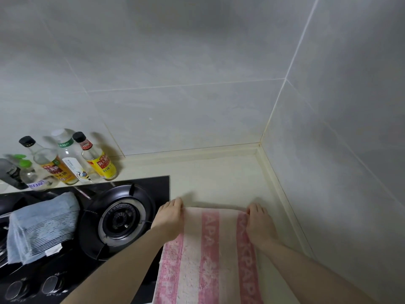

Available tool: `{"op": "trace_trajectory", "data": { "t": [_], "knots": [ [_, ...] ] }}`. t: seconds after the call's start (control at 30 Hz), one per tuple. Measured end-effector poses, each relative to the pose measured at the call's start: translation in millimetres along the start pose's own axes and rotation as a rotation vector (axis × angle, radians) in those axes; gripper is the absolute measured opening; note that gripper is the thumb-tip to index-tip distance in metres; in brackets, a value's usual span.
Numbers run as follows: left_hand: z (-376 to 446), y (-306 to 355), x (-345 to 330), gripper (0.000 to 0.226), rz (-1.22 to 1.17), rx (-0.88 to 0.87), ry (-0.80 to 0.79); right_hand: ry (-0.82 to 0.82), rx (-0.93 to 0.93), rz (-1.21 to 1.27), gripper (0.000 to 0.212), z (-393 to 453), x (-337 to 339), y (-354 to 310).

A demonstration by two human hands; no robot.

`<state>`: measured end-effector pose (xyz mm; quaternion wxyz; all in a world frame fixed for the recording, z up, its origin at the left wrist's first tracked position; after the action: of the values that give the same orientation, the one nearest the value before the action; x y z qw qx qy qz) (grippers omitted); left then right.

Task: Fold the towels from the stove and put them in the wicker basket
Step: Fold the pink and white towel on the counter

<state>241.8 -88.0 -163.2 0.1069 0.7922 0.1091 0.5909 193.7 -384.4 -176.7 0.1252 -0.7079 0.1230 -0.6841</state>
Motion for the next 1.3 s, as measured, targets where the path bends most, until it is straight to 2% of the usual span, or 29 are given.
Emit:
{"op": "trace_trajectory", "data": {
  "t": [0.17,0.4,0.57,0.73,0.87,0.97,1.0,1.2,1.3],
  "knots": [
    [19,-4,0,0.011,0.033,0.065,-0.025,-0.043,-0.021,0.035,0.009,19,-7,-5],
    [33,-1,-10,0.021,0.205,0.085,-0.032,-0.106,-0.055,-0.020,0.012,33,-12,4],
    [41,1,-12,0.018,0.228,0.090,-0.023,-0.158,-0.072,-0.038,0.012,44,-10,8],
    [39,1,-13,0.036,0.245,0.064,-0.089,-0.223,-0.009,-0.052,0.043,47,-14,4],
    [36,7,-3,0.022,0.218,0.030,-0.063,-0.271,-0.015,-0.058,0.025,48,-13,4],
    [29,11,6,0.024,0.135,0.066,-0.078,-0.306,0.011,-0.073,0.005,48,-7,3],
    [26,10,9,0.024,0.104,0.091,-0.095,-0.312,0.023,-0.053,0.005,48,-6,3],
    [13,23,34,0.019,-0.001,-0.008,-0.026,-0.231,0.000,0.144,0.037,37,2,7],
    [2,30,50,0.039,-0.055,-0.049,0.002,-0.211,0.038,0.155,0.039,31,9,1]
  ]
}}
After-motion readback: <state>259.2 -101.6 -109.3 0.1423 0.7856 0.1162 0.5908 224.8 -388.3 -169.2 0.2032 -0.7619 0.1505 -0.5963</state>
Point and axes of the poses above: each hand's wrist, its own z-axis towards the middle knuckle, its own x-axis out of the back of the hand, y = z × x, the point moved 9 cm from there along z, towards the middle knuckle, and after that the axes turned 12 degrees about x, right-handed, at the moved point
